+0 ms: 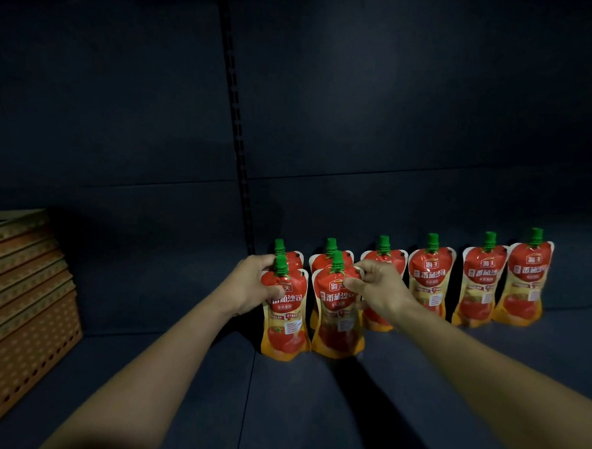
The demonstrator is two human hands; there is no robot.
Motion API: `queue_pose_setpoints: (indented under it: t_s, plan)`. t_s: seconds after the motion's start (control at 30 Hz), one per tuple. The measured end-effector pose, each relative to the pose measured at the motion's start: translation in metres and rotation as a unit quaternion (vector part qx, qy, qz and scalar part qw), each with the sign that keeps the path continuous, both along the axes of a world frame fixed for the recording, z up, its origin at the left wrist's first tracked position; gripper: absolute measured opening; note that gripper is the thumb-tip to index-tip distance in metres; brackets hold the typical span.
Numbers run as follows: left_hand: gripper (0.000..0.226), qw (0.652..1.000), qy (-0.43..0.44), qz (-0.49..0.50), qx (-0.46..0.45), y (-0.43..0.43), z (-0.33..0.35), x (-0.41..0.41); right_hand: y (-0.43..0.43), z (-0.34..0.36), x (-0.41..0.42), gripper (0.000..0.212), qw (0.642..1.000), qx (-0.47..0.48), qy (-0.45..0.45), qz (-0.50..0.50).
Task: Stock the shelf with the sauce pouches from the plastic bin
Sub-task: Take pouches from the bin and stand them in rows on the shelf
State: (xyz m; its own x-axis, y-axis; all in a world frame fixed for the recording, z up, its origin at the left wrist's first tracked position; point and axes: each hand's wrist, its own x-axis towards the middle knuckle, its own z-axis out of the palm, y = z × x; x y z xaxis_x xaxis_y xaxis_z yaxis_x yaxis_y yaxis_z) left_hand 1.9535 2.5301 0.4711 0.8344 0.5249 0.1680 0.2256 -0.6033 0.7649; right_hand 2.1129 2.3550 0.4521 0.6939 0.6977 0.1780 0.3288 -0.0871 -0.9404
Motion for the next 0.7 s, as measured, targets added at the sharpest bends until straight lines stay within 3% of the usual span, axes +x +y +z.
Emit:
queue_pose_setpoints:
  t_s: [0.1,0.23,0.33,0.5,0.7]
  plan:
    - [0.05,0.999,0.008,0.016,0.041,-0.004,0.001,-0.002,0.0,-0.002,-0.003,0.016,1.0,-0.024,-0.017,-0.01]
    - [0.059,0.985,0.02,0.063,0.16,-0.011,-0.001,-0.008,-0.004,-0.005,-0.011,0.054,0.992,-0.089,-0.069,-0.05]
    - [0.06,0.96,-0.028,0.147,0.235,-0.023,-0.007,-0.02,-0.015,-0.009,-0.024,0.065,0.989,-0.094,-0.083,-0.071]
    - [0.065,0.951,-0.123,0.172,0.225,-0.072,-0.034,-0.046,-0.048,-0.032,-0.054,0.073,0.98,-0.094,-0.142,-0.107]
    - [0.067,0.975,-0.088,0.072,0.19,-0.149,-0.086,-0.064,-0.115,-0.067,-0.096,0.063,0.954,-0.095,-0.24,-0.15]
